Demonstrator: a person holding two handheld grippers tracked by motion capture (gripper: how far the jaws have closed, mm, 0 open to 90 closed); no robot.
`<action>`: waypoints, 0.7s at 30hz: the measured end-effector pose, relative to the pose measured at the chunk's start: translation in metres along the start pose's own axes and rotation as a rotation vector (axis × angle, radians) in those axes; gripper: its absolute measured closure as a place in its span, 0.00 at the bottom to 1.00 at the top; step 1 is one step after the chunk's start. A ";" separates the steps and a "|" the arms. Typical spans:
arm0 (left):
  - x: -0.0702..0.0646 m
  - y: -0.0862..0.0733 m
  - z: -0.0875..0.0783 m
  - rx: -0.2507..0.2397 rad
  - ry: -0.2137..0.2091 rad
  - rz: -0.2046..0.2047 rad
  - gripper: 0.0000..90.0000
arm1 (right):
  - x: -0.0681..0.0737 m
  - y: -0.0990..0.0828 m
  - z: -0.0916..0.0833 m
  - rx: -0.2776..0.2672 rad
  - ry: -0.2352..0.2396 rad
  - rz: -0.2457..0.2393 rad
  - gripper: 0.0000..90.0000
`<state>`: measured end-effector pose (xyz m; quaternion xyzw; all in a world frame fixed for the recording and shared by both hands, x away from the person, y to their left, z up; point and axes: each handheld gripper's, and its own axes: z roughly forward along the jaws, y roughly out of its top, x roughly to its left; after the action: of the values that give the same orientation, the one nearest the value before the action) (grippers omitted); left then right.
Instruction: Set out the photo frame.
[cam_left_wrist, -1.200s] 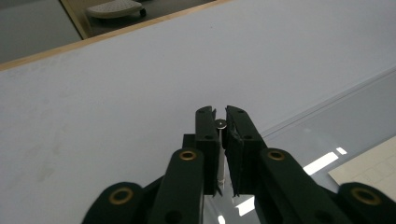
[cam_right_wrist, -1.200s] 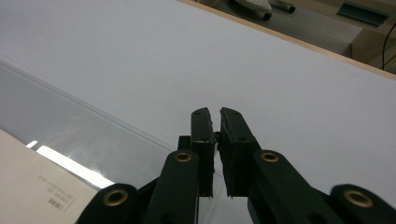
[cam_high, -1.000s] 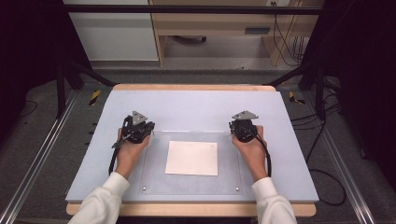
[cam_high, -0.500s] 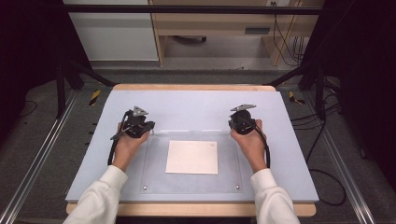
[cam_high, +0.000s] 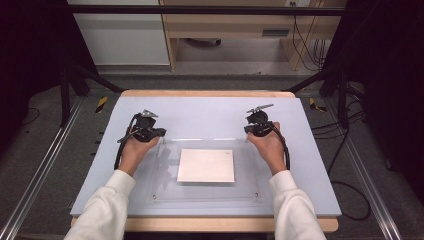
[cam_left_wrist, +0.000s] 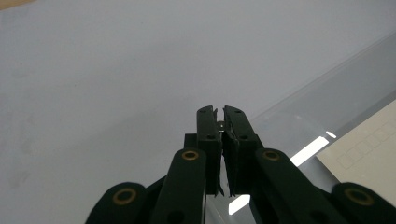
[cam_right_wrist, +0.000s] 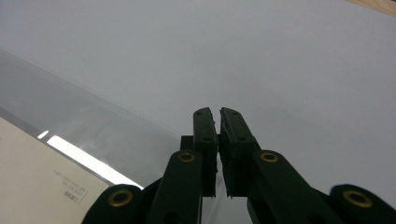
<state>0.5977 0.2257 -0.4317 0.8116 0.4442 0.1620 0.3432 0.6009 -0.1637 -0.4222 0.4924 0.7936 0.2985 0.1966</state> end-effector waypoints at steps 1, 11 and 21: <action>0.000 0.000 0.000 0.000 0.000 0.000 0.95 | 0.000 0.000 0.000 0.000 0.000 0.000 0.95; -0.001 0.002 0.000 0.022 -0.002 -0.001 0.95 | 0.004 -0.005 -0.004 -0.029 -0.018 -0.038 0.89; -0.001 0.002 0.001 0.025 -0.002 -0.005 0.95 | 0.016 -0.029 -0.039 -0.166 -0.046 -0.137 0.57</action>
<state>0.5988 0.2239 -0.4308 0.8147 0.4481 0.1546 0.3339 0.5512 -0.1702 -0.4127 0.4255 0.7933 0.3377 0.2748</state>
